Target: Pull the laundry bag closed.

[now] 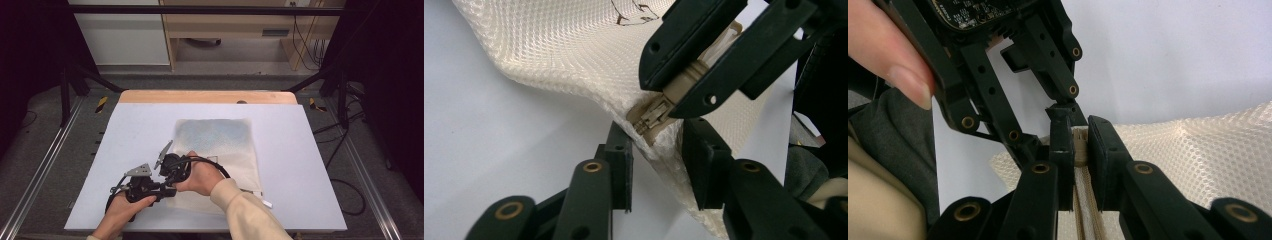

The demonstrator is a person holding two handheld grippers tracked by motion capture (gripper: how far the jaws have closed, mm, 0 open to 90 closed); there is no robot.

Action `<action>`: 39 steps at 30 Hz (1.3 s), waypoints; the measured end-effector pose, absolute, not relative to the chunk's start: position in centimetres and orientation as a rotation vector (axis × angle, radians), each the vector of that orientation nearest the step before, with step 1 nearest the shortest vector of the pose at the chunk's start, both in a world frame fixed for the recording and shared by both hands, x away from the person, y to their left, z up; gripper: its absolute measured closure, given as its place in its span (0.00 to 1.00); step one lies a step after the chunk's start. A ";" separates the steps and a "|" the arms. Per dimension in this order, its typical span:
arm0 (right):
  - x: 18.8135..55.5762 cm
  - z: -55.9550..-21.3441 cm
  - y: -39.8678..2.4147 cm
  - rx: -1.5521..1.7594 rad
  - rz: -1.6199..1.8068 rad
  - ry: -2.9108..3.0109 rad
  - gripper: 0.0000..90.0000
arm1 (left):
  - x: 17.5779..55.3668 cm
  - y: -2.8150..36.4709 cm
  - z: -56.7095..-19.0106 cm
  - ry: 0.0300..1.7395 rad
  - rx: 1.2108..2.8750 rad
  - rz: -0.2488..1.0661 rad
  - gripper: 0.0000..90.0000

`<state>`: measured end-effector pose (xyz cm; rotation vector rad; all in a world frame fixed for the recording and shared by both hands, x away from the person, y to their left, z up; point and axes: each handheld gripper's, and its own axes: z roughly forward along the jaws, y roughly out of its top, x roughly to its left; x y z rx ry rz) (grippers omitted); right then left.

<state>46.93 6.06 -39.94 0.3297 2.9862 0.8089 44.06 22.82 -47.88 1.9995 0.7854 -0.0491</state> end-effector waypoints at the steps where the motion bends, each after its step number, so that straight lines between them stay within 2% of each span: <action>1: 46.9 -39.9 6.0 0.332 0.808 2.986 0.91 | 44.1 22.8 -47.9 0.786 2.001 -0.047 0.77; 5: 46.9 -39.9 6.0 0.329 0.803 2.986 0.91 | 44.1 22.7 -47.9 0.785 2.009 -0.041 0.83; 15: 46.9 -39.9 5.6 0.334 0.816 2.975 0.91 | 44.2 22.5 -47.8 0.807 2.010 -0.029 0.89; 39: 46.6 -40.6 4.7 0.318 0.839 2.932 0.91 | 44.0 22.5 -47.5 0.808 2.017 0.018 0.92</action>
